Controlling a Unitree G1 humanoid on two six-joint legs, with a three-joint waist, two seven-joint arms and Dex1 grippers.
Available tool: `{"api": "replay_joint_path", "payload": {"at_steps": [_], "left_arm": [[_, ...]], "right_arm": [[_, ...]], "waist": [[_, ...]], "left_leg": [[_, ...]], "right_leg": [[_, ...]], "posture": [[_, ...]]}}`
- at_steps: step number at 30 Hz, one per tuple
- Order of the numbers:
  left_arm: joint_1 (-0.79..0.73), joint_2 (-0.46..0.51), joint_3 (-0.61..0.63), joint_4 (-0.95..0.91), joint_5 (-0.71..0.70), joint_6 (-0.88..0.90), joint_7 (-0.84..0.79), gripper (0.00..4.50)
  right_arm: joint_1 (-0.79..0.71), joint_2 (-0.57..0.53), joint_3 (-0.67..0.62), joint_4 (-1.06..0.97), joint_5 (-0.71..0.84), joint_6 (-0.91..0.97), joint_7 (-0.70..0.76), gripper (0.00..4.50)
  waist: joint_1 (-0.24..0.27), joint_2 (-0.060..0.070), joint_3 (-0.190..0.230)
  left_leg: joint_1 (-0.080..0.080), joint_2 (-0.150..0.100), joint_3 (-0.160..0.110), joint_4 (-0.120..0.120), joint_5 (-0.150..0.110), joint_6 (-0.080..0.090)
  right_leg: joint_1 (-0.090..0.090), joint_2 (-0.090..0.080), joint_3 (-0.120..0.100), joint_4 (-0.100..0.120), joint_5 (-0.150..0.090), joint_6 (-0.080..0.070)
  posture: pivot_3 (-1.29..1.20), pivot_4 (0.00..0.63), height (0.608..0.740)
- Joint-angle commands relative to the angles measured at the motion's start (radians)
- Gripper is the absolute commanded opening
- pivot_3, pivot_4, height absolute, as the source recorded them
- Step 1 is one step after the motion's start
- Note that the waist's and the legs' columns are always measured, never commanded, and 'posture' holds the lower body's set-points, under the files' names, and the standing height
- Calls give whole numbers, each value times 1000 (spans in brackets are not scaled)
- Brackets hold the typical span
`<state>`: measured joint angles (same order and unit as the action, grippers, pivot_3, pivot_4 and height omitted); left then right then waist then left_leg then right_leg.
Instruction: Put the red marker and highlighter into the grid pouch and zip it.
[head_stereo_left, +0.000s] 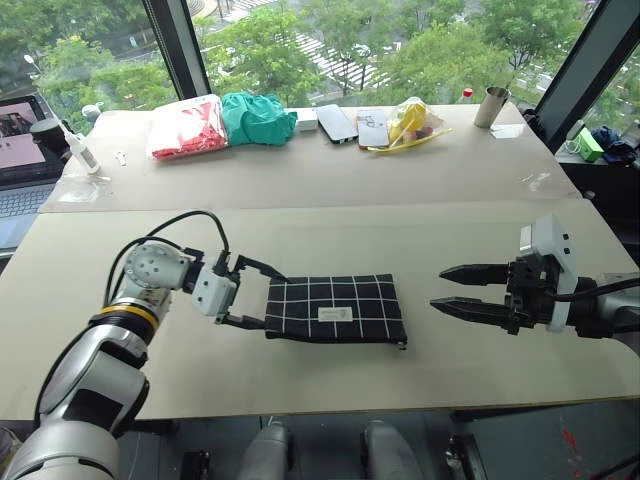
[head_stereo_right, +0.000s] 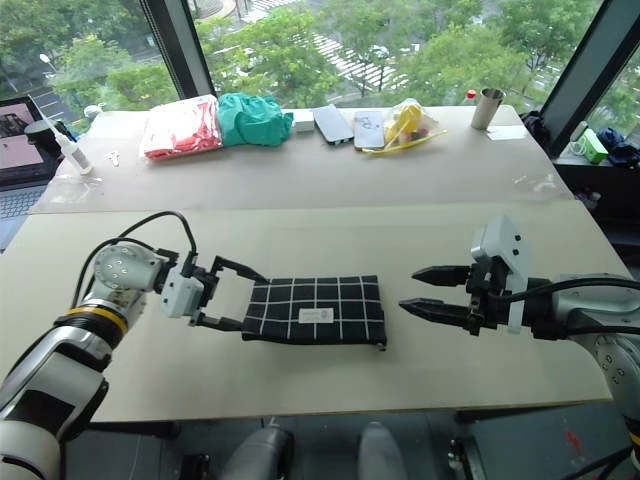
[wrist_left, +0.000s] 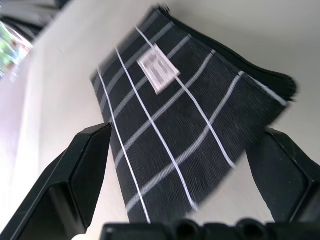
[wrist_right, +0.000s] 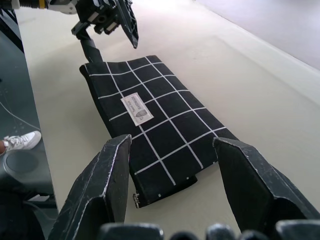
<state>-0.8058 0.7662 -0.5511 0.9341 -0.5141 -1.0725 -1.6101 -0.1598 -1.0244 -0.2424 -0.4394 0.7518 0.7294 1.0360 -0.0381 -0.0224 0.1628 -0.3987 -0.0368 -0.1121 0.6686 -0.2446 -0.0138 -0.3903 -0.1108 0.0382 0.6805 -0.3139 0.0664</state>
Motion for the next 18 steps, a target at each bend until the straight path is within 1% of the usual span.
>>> {"api": "replay_joint_path", "payload": {"at_steps": [1, 3, 5, 6, 7, 9, 11, 14, 16, 18], "left_arm": [[7, 74, 66, -8, -1, 164, -4, 4405], [34, 128, 126, -60, -14, 491, 39, 4405], [117, 175, 201, -215, -106, 774, 102, 4405], [195, 194, 263, -338, -169, 924, 226, 4405], [283, 207, 328, -457, -215, 1034, 368, 4405], [427, 227, 436, -641, -281, 1230, 555, 4405], [556, 243, 522, -773, -323, 1357, 635, 4405], [758, 210, 648, -887, -309, 1375, 700, 4405], [838, 190, 699, -927, -300, 1395, 713, 4405], [868, 175, 731, -953, -296, 1421, 718, 4405]], "right_arm": [[-22, -25, 14, 16, -44, -50, 42, 2936], [-15, -30, 15, 47, -75, -72, 52, 2936], [-2, -18, 3, 84, -104, -94, 42, 2936], [8, -6, -17, 112, -117, -94, 15, 2936], [31, 3, -35, 141, -141, -103, -8, 2936], [80, 19, -70, 181, -174, -121, -37, 2936], [126, 36, -110, 203, -178, -132, -42, 2936], [144, 55, -151, 226, -172, -141, -50, 2936], [123, 60, -149, 239, -175, -147, -52, 2936], [94, 62, -134, 247, -175, -147, -51, 2936]], "waist": [[0, 0, 0], [-1, 0, 0], [-8, 0, 0], [-11, 1, 0], [-14, 1, 0], [-14, 1, 0], [-12, 1, 0], [-8, 2, 1], [-5, 3, 1], [-3, 3, 1]], "left_leg": [[0, 0, 0, 0, 0, 0], [0, 0, 0, 0, 0, 0], [0, 0, -1, 0, 0, 0], [0, 0, -1, 0, -1, 2], [0, 1, -1, 0, -2, 3], [2, 2, -4, -1, -3, 5], [1, 1, -8, -1, -3, 5], [2, 1, -7, -1, -3, 5], [7, 2, -3, -4, -3, 5], [11, 2, 2, -7, -3, 5]], "right_leg": [[0, 0, 0, 0, 0, 0], [0, 0, 0, 0, 0, 0], [0, 0, 0, 0, 0, 1], [0, 1, 0, 1, 0, 1], [0, 1, 0, 2, 0, 1], [0, 1, 1, 3, 0, 1], [-1, 1, 3, 3, 0, 1], [-2, 1, 4, 2, 0, 1], [0, 1, 7, 2, 0, 1], [4, 0, 8, 1, 0, 0]], "posture": [[0, 150, 740], [0, 150, 740], [0, 150, 740], [0, 150, 740], [0, 150, 740], [0, 150, 740], [0, 150, 740], [0, 150, 740], [0, 150, 740], [0, 150, 740]]}}
